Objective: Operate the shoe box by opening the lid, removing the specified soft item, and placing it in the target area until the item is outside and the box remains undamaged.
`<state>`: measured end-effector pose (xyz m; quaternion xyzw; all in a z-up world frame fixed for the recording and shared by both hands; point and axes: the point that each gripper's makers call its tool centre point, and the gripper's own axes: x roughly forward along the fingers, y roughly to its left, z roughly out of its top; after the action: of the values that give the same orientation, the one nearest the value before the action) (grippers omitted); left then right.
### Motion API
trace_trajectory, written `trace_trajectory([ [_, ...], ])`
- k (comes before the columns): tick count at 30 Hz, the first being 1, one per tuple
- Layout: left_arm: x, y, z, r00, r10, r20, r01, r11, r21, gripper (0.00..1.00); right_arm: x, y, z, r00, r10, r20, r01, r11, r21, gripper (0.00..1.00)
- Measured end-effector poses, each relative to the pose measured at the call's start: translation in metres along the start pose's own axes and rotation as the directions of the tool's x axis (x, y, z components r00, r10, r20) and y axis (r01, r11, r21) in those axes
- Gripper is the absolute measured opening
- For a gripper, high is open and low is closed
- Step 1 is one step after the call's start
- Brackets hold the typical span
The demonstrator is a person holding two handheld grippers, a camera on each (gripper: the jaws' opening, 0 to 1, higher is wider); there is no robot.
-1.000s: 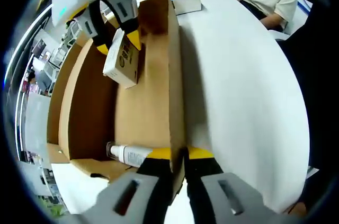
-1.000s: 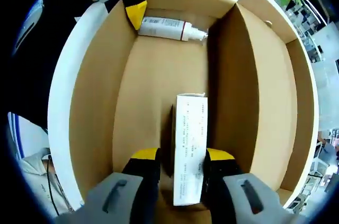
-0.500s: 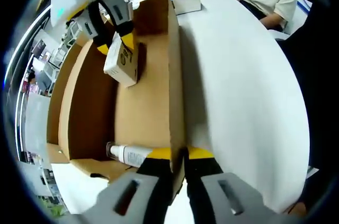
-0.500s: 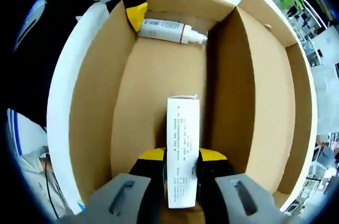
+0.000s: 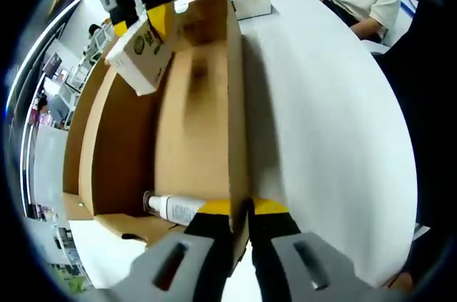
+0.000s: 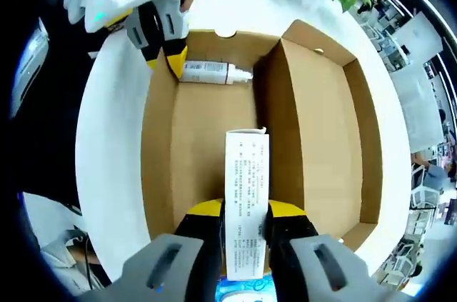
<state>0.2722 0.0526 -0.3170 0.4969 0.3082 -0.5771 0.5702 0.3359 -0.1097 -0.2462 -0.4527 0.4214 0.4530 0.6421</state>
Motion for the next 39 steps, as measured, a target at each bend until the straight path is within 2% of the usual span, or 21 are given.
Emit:
trace_trajectory([
  [4,0.000,-0.001,0.001,1.000,0.001,-0.002,-0.001,1.000,0.001,0.06,-0.020,0.002,-0.005,1.000,-0.021,0.019,0.021,1.000,0.018,0.21],
  [12,0.000,-0.002,0.001,1.000,0.001,-0.002,-0.001,1.000,0.000,0.06,-0.040,0.010,-0.027,0.999,-0.044,0.001,0.044,0.998,0.050,0.21],
  [19,0.000,-0.008,0.003,1.000,0.003,-0.005,-0.003,1.000,-0.002,0.06,-0.058,0.017,-0.042,0.997,-0.071,0.015,0.070,0.993,0.094,0.21],
  [29,0.000,-0.009,0.003,1.000,0.003,-0.008,-0.003,1.000,-0.003,0.06,-0.082,0.036,-0.083,0.995,-0.099,-0.007,0.099,0.985,0.144,0.21],
  [39,0.000,0.001,0.002,1.000,0.003,-0.010,-0.003,1.000,-0.003,0.06,-0.098,0.058,-0.113,0.993,-0.111,-0.034,0.115,0.978,0.175,0.21],
])
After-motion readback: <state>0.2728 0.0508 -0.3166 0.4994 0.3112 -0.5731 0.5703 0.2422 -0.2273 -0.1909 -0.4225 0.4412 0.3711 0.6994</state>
